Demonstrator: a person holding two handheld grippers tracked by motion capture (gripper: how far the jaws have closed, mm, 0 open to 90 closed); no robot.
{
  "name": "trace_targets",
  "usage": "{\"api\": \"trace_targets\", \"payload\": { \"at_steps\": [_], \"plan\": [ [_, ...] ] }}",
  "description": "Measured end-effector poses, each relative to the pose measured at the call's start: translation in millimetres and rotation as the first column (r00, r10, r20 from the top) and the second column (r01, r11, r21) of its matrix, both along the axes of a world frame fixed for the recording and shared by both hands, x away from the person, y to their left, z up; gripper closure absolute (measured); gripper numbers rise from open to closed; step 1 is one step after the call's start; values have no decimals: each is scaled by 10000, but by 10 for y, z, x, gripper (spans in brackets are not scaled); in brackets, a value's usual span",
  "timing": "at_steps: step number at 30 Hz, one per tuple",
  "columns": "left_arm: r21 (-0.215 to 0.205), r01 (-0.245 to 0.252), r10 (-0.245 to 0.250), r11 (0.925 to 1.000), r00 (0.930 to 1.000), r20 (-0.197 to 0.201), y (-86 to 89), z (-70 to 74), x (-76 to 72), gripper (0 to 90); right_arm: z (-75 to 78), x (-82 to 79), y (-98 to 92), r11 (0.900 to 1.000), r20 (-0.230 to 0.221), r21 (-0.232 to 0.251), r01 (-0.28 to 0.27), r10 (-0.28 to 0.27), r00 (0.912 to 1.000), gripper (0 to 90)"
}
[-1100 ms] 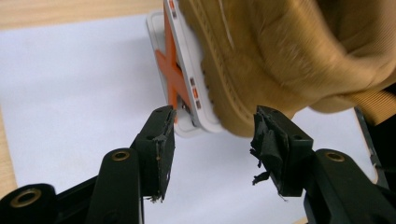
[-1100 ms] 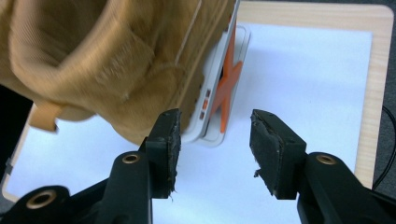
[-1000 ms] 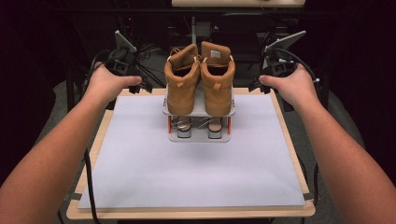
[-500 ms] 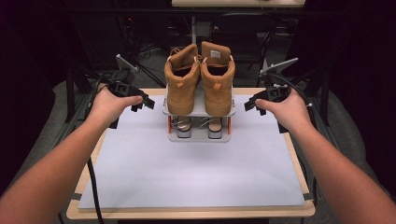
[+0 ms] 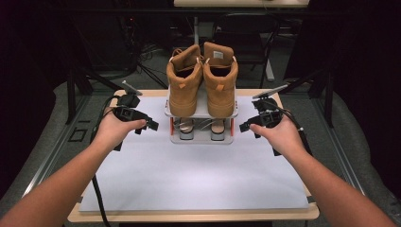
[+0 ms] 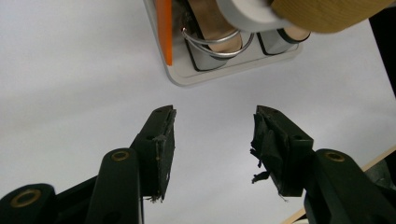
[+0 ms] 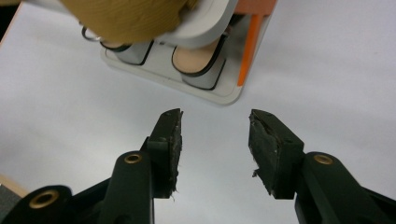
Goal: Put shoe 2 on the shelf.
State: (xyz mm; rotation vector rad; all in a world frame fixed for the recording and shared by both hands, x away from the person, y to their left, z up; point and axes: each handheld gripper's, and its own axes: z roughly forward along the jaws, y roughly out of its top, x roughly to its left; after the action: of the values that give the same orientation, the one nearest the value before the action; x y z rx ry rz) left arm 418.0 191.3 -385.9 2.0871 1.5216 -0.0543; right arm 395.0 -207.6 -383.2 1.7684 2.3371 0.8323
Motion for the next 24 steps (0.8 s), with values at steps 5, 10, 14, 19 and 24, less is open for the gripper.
{"api": "trace_targets", "payload": {
  "at_steps": [5,10,14,19,24],
  "plan": [
    [-25,99,-99,9999,10000,-1,-7,-146,-49,482,-112,-63,65,9978,46,-613,-236,239,9997,547],
    [-93,412,-412,9991,9991,14,-37,-293,-143,472,-269,-141,145,9986,195,-285,-456,461,9987,521],
    [-131,613,-610,9980,9978,257,-43,-393,-238,469,-391,-203,190,9950,251,-674,-741,759,9968,518],
    [-204,767,-752,9968,9948,694,-40,-525,-346,462,-487,-331,277,9859,688,-1195,-1167,1255,9897,517],
    [258,1148,-1176,9931,9781,1718,-57,-660,-459,461,-586,-459,399,9650,1351,-1972,-1728,2014,9701,523]
  ]
}}
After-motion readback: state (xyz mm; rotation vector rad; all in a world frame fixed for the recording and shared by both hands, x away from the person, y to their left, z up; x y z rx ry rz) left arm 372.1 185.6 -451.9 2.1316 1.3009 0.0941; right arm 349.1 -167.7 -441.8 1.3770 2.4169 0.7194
